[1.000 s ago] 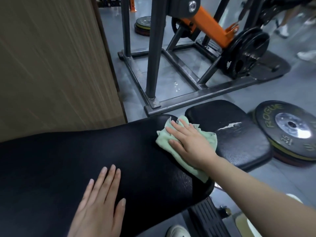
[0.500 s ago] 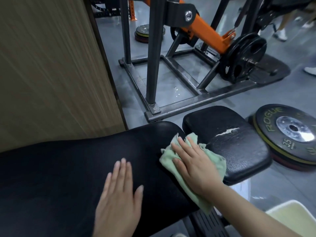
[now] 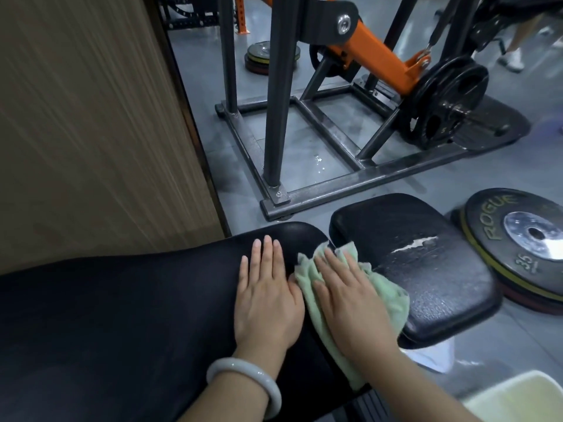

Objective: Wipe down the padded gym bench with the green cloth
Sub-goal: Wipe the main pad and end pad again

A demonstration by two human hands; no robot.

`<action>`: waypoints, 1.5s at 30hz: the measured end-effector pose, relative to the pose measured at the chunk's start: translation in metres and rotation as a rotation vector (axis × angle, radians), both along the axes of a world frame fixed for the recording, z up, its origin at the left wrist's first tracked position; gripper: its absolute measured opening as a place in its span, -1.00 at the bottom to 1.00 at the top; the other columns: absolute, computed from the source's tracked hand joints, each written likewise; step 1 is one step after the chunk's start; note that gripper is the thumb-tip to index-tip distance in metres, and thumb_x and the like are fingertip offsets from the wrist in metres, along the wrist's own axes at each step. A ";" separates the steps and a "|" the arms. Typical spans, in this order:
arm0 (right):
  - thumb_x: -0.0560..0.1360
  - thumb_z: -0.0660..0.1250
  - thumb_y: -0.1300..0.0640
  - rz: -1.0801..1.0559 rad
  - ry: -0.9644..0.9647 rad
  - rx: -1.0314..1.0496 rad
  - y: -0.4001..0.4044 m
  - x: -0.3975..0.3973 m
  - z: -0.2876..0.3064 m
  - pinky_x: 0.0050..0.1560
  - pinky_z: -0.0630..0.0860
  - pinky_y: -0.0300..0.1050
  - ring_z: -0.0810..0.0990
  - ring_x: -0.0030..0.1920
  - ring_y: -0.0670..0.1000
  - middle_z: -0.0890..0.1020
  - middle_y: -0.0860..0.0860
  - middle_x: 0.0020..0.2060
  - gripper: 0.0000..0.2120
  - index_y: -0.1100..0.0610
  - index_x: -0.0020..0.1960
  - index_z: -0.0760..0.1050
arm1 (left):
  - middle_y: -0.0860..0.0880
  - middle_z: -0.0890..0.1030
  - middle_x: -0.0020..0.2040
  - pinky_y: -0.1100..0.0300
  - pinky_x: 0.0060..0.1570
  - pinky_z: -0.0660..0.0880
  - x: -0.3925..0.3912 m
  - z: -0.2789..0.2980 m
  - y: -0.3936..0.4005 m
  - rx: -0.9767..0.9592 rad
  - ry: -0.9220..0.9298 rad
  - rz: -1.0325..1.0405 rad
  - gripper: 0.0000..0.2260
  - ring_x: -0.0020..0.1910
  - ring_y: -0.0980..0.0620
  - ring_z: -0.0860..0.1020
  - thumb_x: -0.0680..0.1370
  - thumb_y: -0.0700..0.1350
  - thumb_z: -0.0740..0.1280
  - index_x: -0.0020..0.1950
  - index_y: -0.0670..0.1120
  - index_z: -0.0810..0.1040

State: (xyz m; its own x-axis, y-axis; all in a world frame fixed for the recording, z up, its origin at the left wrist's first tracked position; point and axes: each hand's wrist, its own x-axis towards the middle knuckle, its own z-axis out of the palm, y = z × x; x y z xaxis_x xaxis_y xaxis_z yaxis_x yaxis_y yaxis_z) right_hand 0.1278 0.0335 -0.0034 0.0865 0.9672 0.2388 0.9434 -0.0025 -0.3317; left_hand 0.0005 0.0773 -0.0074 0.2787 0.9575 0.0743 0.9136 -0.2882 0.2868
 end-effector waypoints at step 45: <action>0.60 -0.23 -0.22 -0.397 -0.098 -0.421 0.080 0.102 0.023 0.38 -0.22 0.41 -0.22 0.53 0.21 -0.08 -0.09 0.56 -0.50 -0.23 0.53 -0.06 | -0.11 0.33 0.46 0.01 0.37 0.09 0.001 -0.021 0.002 0.258 0.117 0.057 -0.50 0.46 -0.01 0.24 0.57 0.00 0.02 0.44 -0.23 0.32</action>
State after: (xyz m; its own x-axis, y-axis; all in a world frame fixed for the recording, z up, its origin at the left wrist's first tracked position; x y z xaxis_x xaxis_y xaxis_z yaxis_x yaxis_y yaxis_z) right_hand 0.2301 0.1136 0.0195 0.4588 0.8784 -0.1337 0.8693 -0.4749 -0.1370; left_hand 0.0013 0.0789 -0.0283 0.2457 0.9257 0.2877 0.9532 -0.2847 0.1020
